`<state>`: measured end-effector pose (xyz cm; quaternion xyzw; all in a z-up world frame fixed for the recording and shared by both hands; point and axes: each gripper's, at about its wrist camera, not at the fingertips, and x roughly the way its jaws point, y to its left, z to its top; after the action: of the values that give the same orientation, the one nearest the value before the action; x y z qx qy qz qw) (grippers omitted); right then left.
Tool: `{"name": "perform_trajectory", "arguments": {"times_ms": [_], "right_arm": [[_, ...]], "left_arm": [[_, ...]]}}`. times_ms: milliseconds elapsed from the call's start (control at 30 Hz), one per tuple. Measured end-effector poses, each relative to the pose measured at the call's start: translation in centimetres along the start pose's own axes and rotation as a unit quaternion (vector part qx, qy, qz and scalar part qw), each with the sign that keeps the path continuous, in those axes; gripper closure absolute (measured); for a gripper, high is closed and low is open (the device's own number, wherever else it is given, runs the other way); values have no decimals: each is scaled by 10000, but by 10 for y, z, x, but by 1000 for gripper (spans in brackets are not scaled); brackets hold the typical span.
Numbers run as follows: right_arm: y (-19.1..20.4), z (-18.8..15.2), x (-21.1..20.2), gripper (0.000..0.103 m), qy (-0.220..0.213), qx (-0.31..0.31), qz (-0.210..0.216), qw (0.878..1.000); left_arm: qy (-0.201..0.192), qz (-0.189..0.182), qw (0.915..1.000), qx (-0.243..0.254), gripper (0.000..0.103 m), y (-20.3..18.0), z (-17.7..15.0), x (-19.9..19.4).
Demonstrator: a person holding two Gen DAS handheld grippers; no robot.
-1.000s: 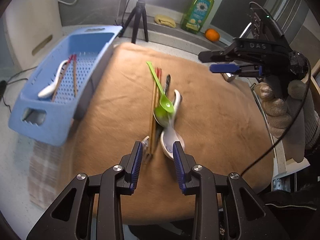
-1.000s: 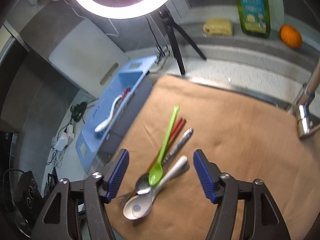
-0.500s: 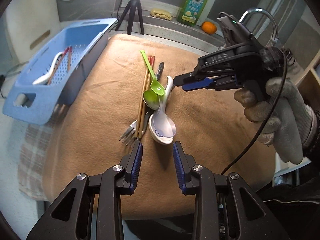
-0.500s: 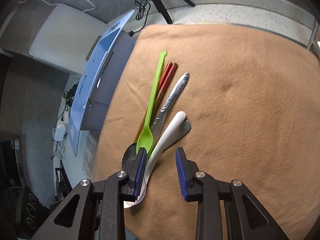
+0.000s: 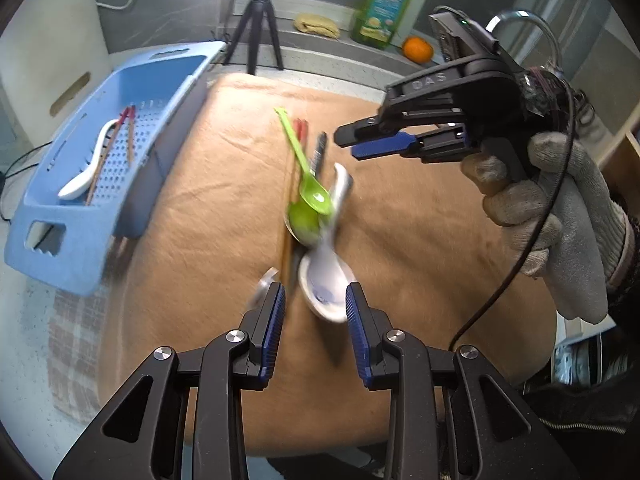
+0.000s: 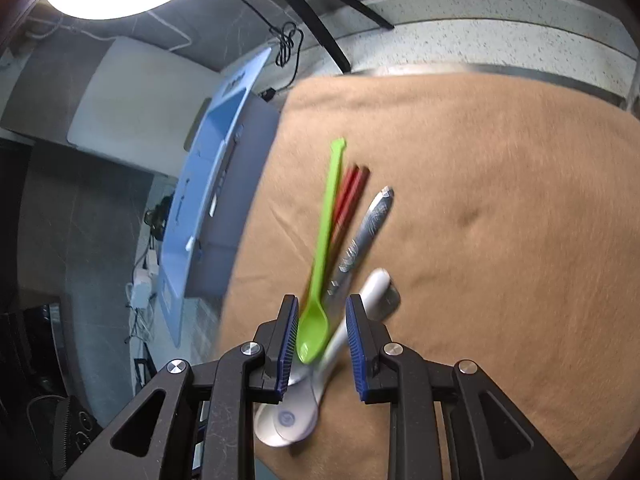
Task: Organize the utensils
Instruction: 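Close the right tool on the green plastic spoon handle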
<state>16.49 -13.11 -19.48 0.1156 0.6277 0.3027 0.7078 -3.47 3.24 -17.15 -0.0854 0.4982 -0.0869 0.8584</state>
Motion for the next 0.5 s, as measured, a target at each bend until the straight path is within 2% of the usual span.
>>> {"name": "perform_trajectory", "arguments": {"times_ms": [233, 500], "right_arm": [[10, 20, 31, 81, 312, -73, -363, 9988], [25, 30, 45, 85, 375, -394, -889, 9946]], "left_arm": [[-96, -12, 9998, -150, 74, 22, 16, -1], [-60, -193, 9997, -125, 74, 39, 41, 14]]}}
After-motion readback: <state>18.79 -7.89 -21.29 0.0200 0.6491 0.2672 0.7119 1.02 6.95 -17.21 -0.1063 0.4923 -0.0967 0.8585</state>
